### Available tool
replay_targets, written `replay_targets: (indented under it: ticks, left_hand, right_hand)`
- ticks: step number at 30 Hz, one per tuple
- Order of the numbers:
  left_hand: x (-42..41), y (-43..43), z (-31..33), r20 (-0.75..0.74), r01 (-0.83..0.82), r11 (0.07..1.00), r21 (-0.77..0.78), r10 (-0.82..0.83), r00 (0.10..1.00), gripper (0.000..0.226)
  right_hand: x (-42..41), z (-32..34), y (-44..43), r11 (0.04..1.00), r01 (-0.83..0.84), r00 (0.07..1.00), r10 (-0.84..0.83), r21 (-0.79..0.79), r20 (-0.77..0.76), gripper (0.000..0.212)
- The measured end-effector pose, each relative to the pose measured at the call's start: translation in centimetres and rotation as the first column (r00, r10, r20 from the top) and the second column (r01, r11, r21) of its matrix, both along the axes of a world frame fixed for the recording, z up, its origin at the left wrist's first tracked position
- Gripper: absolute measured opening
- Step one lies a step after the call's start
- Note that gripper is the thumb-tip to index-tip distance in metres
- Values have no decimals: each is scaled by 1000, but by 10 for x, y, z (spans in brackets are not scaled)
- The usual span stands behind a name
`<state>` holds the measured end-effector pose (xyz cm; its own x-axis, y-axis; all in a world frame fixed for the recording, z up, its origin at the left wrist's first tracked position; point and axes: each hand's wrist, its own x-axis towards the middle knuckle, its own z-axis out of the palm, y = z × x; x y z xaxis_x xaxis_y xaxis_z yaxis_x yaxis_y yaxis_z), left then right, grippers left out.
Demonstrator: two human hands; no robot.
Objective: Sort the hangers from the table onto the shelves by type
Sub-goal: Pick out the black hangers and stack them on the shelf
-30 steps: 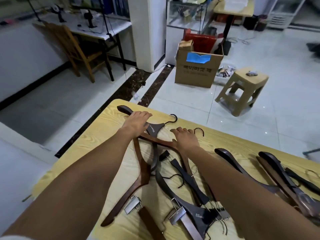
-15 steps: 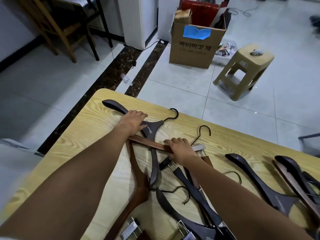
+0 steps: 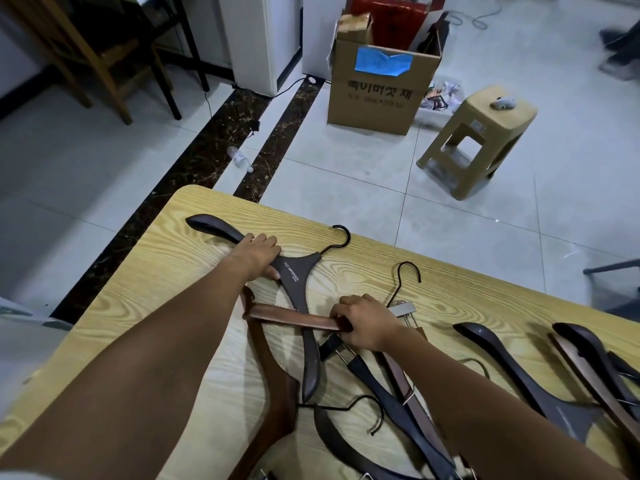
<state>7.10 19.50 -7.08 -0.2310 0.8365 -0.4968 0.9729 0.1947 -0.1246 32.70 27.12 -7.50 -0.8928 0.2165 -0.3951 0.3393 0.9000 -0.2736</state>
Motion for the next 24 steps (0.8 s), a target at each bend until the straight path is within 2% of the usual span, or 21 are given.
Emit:
replay_targets:
  ticks: [4, 9, 15, 19, 24]
  left_hand:
    - [-10, -3, 5, -53, 19, 1000, 20, -17, 998, 55]
    - [-31, -11, 27, -284, 65, 997, 45, -50, 957, 61]
    - [-49, -27, 61, -446, -4, 991, 131, 63, 893, 63]
    - [-54, -36, 88, -427, -158, 954, 254, 257, 867, 60]
    - [-43, -39, 116, -259, -311, 841, 443, 452, 854, 54]
  right_hand:
    - [5, 4, -1, 1000, 1, 1000, -1, -24, -13, 31]
    - [6, 10, -1, 999, 15, 1000, -15, -39, -9, 30]
    - [6, 20, -3, 1000, -10, 1000, 10, -14, 29, 28]
    - [6, 27, -10, 999, -25, 995, 22, 29, 93, 30]
    - [6, 34, -24, 997, 9, 983, -22, 72, 184, 34]
